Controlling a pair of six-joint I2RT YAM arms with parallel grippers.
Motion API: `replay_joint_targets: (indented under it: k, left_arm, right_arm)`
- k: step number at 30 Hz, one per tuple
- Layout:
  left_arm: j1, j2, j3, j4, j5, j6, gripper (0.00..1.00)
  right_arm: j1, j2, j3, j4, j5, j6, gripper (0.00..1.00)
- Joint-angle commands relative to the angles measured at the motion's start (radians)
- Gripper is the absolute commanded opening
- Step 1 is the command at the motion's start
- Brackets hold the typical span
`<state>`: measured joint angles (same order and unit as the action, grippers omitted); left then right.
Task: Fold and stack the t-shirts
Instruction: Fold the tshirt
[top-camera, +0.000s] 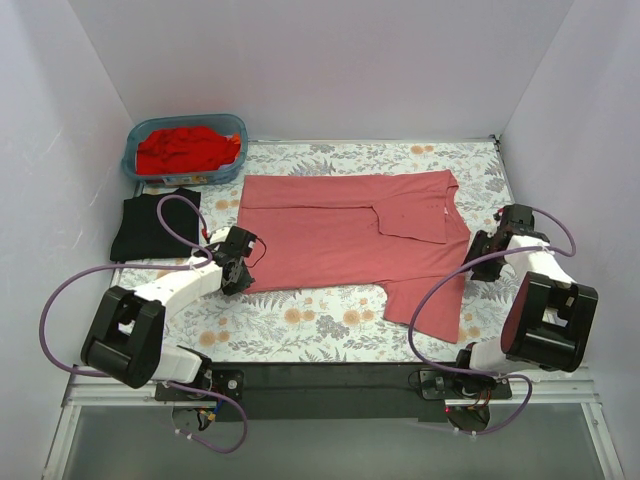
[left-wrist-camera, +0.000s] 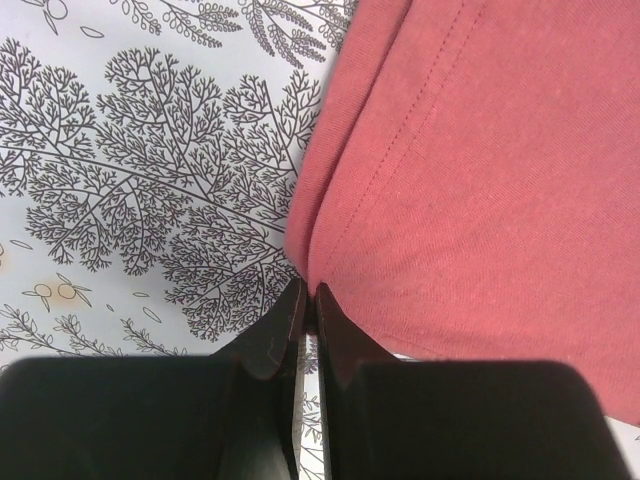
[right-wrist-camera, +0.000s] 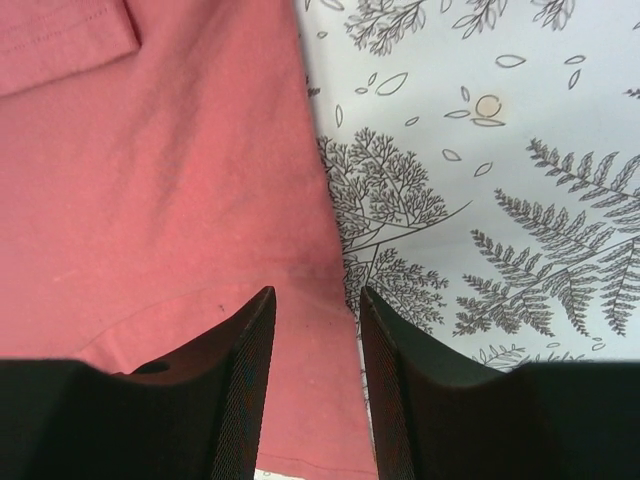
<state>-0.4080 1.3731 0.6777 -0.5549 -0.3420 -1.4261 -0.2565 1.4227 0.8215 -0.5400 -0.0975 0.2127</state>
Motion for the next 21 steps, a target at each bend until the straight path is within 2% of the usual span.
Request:
replay_joint_targets:
  k: [1, 18, 20, 21]
  left_arm:
    - [0.005, -0.043, -0.012, 0.003, -0.025, 0.013, 0.00]
    - [0.005, -0.063, -0.013, 0.007, -0.025, 0.018, 0.00]
    - [0.005, -0.071, -0.017, 0.010, -0.026, 0.018, 0.00]
    - [0.005, -0.077, -0.018, 0.009, -0.026, 0.018, 0.00]
  right_arm:
    - [-0.032, 0.012, -0.004, 0.060, -0.047, 0.017, 0.45]
    - [-0.050, 0.084, -0.068, 0.124, -0.054, 0.024, 0.42]
    - [-0.050, 0.081, -0.074, 0.126, -0.048, 0.025, 0.39]
    - [-0.050, 0.076, -0.076, 0.123, -0.047, 0.024, 0.33]
